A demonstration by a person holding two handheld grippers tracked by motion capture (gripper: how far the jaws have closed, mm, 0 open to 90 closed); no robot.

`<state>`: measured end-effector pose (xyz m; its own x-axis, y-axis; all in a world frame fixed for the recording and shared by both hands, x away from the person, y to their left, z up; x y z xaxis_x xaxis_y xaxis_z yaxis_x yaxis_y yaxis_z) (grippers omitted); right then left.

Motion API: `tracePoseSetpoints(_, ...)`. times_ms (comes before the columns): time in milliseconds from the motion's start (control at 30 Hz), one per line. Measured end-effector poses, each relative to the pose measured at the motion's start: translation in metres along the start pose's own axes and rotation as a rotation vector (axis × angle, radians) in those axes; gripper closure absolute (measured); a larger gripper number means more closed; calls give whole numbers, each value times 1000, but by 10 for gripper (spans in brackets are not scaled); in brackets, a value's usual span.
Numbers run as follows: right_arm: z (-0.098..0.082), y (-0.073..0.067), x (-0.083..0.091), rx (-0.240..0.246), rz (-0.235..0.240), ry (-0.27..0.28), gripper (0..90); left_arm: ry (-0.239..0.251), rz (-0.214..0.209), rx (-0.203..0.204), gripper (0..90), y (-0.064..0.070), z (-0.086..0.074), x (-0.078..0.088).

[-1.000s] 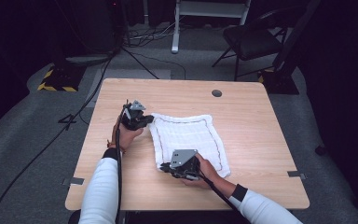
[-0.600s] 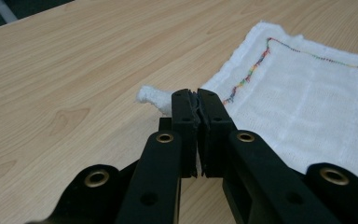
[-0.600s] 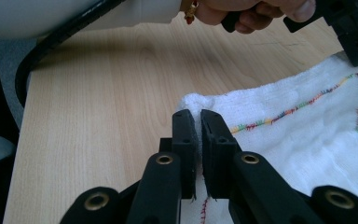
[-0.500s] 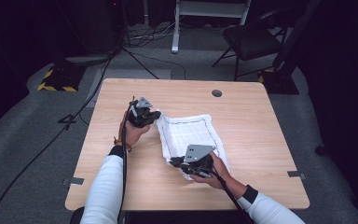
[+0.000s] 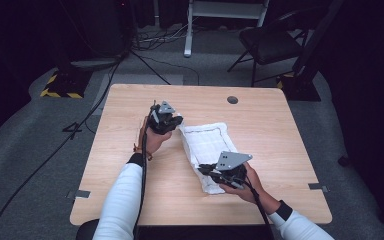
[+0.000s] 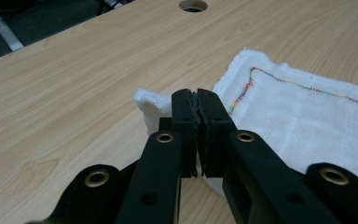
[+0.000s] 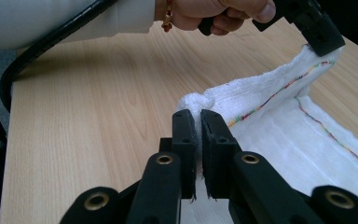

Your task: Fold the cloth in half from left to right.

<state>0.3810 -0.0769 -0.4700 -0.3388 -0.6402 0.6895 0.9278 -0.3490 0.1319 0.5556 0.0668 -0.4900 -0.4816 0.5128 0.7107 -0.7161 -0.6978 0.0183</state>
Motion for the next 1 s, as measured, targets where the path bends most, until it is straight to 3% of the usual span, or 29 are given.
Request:
tracePoseSetpoints(300, -21, 14, 16, -43, -36, -12, 848, -16, -8, -27, 866, 15, 15, -19)
tracePoseSetpoints(633, -38, 22, 29, -53, -72, -32, 848, -21, -26, -55, 867, 34, 33, -39)
tracePoseSetpoints(1000, -60, 29, 42, -101, -90, -50, 848, -28, -48, -95, 866, 55, 54, -63)
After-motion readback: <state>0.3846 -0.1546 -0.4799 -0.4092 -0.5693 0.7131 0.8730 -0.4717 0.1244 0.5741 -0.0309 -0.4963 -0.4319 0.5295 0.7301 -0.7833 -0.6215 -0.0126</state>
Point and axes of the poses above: each handheld gripper's, and its own axes: x roughly backward along the jaws, z roughly out of its top, y roughly to its right, the point moved 8 cm from there along -x, roughly forward along the jaws, and after that the axes turned 11 degrees about -y, right-handed, at the moved point
